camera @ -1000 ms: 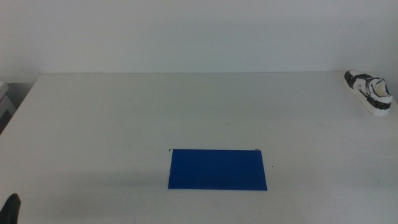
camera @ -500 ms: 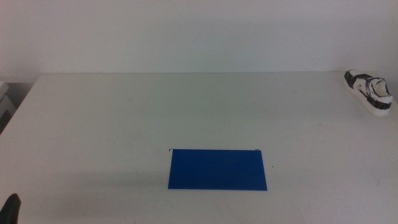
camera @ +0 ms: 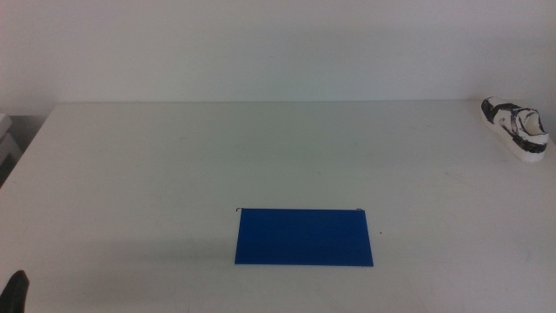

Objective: Use one arm to grab the shoe from the table and place it on the mat.

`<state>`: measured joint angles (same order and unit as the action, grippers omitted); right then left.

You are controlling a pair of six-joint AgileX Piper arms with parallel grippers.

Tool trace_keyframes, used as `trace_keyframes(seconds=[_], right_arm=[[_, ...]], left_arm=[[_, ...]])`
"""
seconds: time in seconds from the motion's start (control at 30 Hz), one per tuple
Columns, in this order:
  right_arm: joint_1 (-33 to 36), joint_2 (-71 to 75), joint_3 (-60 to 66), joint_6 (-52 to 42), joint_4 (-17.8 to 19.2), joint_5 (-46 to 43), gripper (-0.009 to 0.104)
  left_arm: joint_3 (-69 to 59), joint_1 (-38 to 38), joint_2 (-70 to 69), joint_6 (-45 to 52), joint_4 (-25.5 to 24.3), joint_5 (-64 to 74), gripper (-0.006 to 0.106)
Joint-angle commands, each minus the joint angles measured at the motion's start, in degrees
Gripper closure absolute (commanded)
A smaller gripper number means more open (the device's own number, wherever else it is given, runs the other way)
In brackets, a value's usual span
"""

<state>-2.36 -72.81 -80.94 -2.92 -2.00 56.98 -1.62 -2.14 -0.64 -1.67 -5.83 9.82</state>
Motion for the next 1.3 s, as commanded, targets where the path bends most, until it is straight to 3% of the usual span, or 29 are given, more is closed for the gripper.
trace_keyframes(seconds=[0.0, 0.17, 0.57, 0.9, 1.27], right_arm=[[-1.5, -2.9, -6.0, -2.1, 0.1, -0.9, 0.005], [-5.2, -11.1, -13.2, -1.6, -1.9, 0.6, 0.005], [-11.0, -28.8, -27.5, -5.2, -1.7, 0.4, 0.005], [-12.3, -44.0, -36.9, -15.6, -1.2, -7.9, 0.005], [-12.1, -55.4, -42.1, -17.5, -2.0, -14.6, 0.005]], left_arm=[[-0.2, 0.4, -1.5, -0.2, 0.6, -4.5, 0.007], [-0.2, 0.4, -1.5, -0.2, 0.6, -4.5, 0.007], [-0.2, 0.4, -1.5, -0.2, 0.6, -4.5, 0.007], [-0.2, 0.4, -1.5, -0.2, 0.6, -4.5, 0.007], [-0.2, 0.4, -1.5, -0.2, 0.6, -4.5, 0.007]])
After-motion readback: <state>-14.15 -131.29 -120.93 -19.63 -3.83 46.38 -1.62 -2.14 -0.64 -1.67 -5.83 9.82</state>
